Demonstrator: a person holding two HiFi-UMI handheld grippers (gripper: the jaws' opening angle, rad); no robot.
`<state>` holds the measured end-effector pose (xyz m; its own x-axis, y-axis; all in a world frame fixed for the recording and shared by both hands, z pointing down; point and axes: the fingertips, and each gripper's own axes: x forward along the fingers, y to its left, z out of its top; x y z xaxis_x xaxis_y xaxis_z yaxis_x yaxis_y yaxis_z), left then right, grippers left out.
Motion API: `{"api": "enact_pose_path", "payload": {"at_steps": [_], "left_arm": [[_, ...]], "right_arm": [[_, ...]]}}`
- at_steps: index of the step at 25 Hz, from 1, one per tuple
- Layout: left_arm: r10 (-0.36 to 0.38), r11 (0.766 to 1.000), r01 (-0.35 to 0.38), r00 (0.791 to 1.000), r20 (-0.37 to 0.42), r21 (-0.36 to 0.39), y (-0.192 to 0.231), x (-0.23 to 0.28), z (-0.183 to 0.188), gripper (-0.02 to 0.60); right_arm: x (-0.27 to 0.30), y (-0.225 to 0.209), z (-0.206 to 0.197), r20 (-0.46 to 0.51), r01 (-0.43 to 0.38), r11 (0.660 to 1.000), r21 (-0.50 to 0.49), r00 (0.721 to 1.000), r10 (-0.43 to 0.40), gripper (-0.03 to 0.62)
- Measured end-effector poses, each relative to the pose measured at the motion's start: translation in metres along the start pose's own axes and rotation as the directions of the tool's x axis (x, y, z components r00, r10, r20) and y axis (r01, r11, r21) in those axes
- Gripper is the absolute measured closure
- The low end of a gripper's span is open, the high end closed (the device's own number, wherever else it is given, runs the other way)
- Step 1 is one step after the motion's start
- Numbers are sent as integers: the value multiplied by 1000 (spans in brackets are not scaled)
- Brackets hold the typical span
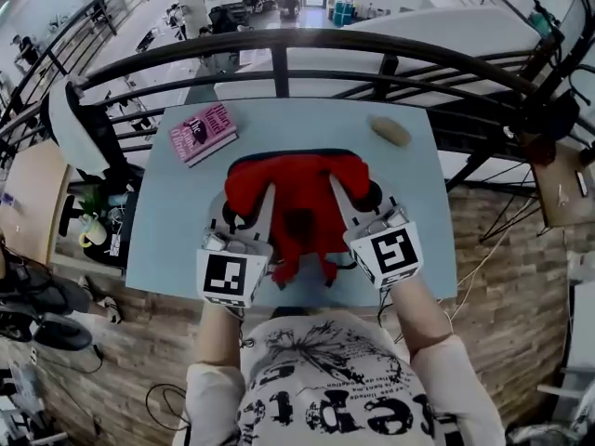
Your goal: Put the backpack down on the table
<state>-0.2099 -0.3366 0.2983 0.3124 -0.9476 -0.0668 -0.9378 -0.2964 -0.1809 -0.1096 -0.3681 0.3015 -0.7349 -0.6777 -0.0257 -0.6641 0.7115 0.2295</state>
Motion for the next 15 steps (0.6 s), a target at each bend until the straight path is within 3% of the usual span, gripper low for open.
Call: {"api": "enact_pose_path", "payload": {"at_steps": [6, 11, 15], "left_arm": [[-108, 994, 108, 994, -23, 2, 41, 76, 1, 511], [-131, 991, 131, 991, 12, 0, 78, 133, -23, 511], [-152, 988, 152, 988, -3, -29, 105, 172, -42, 511]], "right_arm": [[65, -49, 0, -1, 86, 996, -19, 996, -86, 557], [120, -79, -23, -36, 130, 991, -6, 991, -131, 556], [162, -99, -37, -43, 143, 989, -37, 989, -145, 556]]}}
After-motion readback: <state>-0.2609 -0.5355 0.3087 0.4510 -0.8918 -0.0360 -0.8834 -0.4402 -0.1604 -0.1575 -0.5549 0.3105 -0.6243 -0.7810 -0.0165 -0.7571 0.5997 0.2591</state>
